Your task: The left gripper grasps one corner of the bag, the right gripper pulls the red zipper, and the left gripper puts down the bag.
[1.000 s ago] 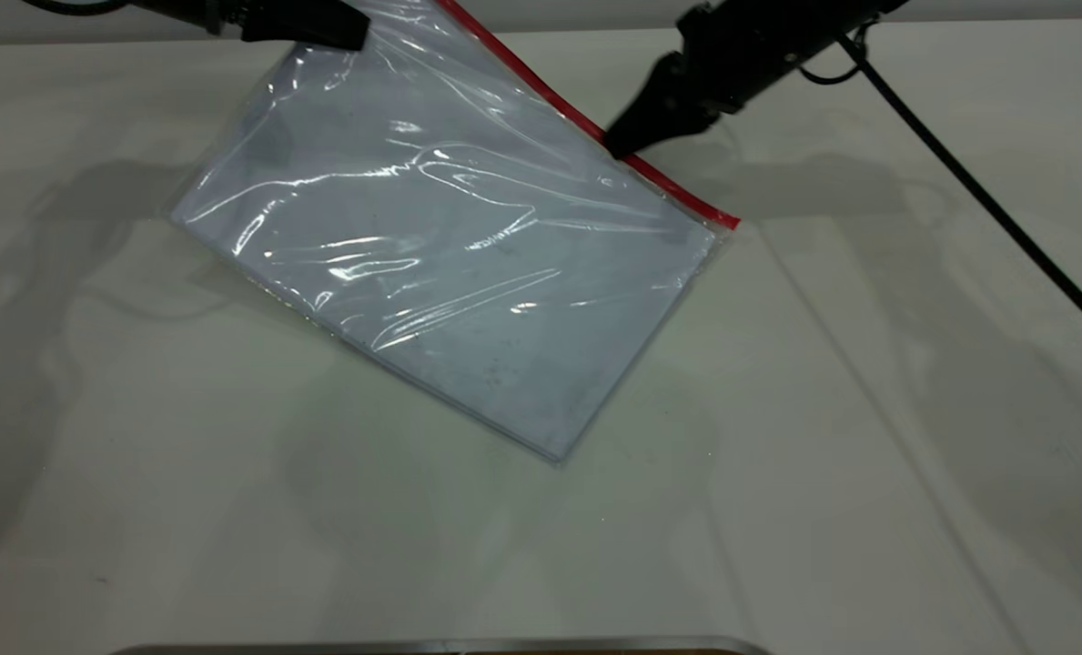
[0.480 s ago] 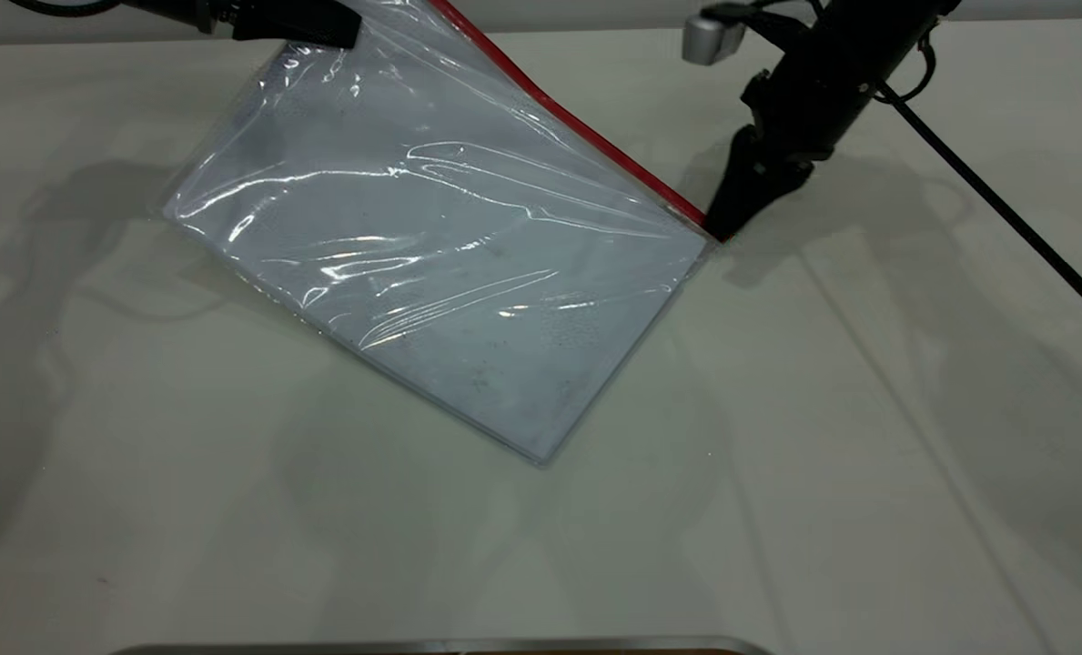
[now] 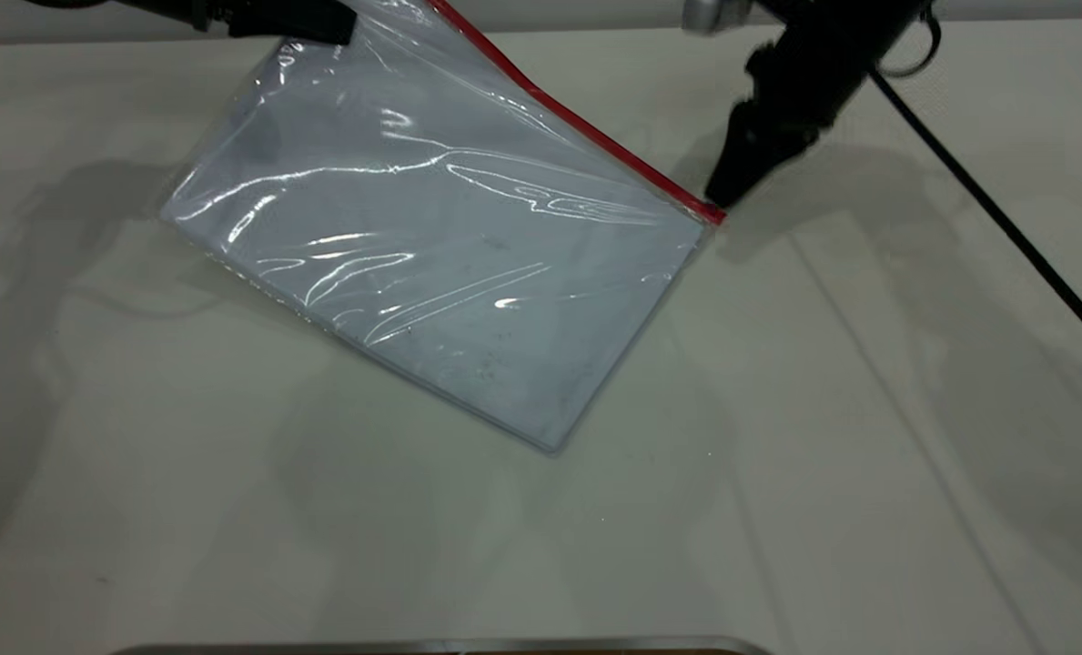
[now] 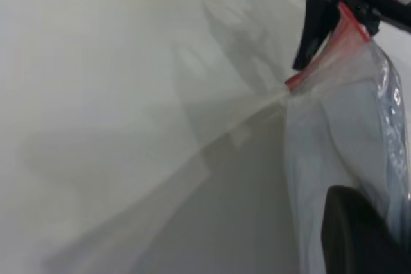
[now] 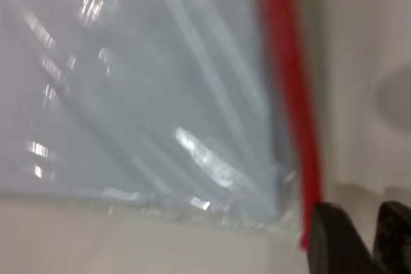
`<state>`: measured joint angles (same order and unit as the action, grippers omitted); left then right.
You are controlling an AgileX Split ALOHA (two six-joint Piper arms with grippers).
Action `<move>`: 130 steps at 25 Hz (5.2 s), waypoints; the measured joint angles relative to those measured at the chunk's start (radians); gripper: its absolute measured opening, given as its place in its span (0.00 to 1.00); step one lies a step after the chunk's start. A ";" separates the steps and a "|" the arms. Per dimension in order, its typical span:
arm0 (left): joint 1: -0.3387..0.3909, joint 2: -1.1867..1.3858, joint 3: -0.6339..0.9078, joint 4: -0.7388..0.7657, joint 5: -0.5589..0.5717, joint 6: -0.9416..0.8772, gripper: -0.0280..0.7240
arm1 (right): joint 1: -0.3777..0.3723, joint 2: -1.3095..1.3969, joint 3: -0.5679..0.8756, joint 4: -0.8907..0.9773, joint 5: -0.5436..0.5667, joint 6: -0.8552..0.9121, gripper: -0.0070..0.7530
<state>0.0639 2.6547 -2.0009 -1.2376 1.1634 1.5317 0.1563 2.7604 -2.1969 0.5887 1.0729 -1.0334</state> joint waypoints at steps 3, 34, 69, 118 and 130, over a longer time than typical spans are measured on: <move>0.002 0.000 0.000 0.001 0.000 -0.049 0.20 | -0.003 0.000 -0.144 0.043 0.099 0.058 0.44; 0.025 -0.438 -0.267 0.081 0.004 -0.860 0.63 | 0.022 -0.187 -0.738 0.668 0.162 0.613 0.48; 0.024 -1.317 -0.120 0.629 0.005 -1.183 0.63 | 0.083 -1.085 -0.028 -0.215 0.162 0.834 0.47; 0.024 -2.517 1.509 1.079 -0.026 -1.314 0.63 | 0.083 -2.108 1.715 -0.530 0.017 1.013 0.47; 0.024 -2.529 1.509 1.079 -0.025 -1.314 0.63 | -0.037 -2.357 1.715 -0.517 0.021 1.013 0.47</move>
<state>0.0880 0.1256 -0.4916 -0.1589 1.1381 0.2177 0.1189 0.4037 -0.4818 0.0715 1.0937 -0.0207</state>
